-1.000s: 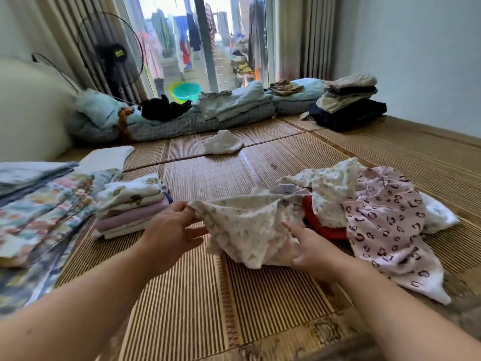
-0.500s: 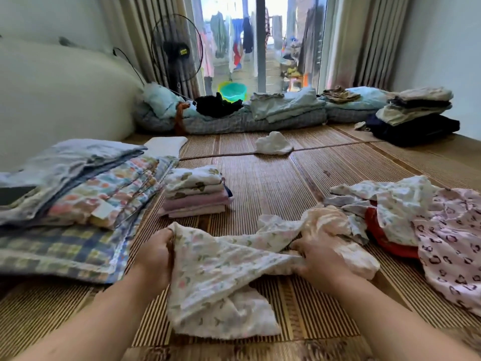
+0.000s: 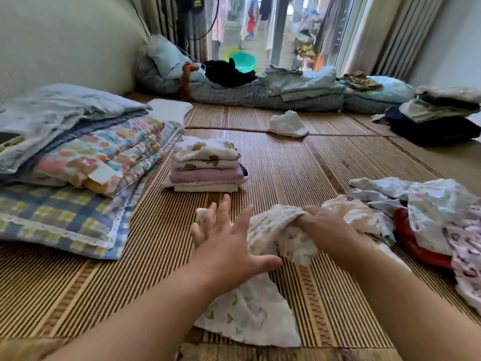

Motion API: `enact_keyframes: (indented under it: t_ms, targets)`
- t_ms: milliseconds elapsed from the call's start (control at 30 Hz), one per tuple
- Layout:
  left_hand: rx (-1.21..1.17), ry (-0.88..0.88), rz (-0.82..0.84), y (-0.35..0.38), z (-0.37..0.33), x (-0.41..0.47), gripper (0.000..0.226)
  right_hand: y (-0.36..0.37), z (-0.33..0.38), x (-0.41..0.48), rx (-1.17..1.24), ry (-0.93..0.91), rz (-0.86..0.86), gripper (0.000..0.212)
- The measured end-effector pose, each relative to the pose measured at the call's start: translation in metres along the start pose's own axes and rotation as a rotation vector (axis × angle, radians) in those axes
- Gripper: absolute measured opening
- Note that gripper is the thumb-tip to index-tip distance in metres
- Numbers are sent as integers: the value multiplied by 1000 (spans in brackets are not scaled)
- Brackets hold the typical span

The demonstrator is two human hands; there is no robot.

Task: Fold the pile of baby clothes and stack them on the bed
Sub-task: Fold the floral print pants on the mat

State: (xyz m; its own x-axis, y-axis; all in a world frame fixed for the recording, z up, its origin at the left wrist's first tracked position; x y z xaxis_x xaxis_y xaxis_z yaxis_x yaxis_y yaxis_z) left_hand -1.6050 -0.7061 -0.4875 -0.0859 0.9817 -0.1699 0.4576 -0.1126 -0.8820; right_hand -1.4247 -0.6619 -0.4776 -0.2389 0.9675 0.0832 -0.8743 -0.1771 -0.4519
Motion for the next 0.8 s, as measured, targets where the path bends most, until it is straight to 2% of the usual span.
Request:
enact_keyframes:
  t_ms: [67,133,200,233,300,367,400,433,467,500,533,567,633,733,800]
  targets:
    - [-30,44,-19,-1,-9,-4,95,-1,21,-3,278,56,-1,22]
    - [-98,100,-119,-8,-15,-7,75,1,40,-6,539,96,22,21]
    - [-267,219,-221,-18,-18,-10,34,1,52,-8,671,120,52,27]
    - [-345,252,-218,-20,-18,-10,15,1,55,-7,733,109,53,35]
    - [-472,214,-132,-17,-13,-7,30,0,59,-5,887,40,31,58]
    - [-587,122,-65,-15,-6,-4,22,4,56,-1,965,-15,47,82]
    - [-605,94,-68,-16,-3,-4,11,8,53,0,961,-19,76,88]
    - [-568,85,-81,-17,-2,-5,27,14,52,-2,955,-10,118,92]
    - [-515,127,-98,-18,-2,-8,52,20,50,-4,944,9,160,91]
    - [-461,189,-141,-21,-4,-11,73,26,50,-7,928,23,201,85]
    - [-417,257,-181,-24,-7,-14,85,32,50,-11,896,33,244,78]
    - [-379,329,-207,-27,-11,-18,87,37,52,-16,862,28,285,72]
    - [-285,402,-269,-29,-11,-18,70,41,56,-22,776,-4,311,63]
    - [-246,368,-342,-36,-4,-14,26,34,56,-26,510,-60,193,56]
    - [-336,327,-358,-40,2,-11,19,28,51,-29,271,-113,133,60]
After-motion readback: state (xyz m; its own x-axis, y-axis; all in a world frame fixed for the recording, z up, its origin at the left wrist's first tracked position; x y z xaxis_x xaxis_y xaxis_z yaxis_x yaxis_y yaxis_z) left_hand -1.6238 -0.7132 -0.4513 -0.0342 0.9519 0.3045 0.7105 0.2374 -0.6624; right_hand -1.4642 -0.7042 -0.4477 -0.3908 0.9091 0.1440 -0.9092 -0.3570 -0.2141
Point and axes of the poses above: each hand's wrist, its own x-axis towards the middle knuckle, its own y-axis out of the palm, z = x × y, the point moved 5 cm from there along x, towards the middle knuckle, and after that the axes turned 13 degrees about -y, right-handed, at the moved point
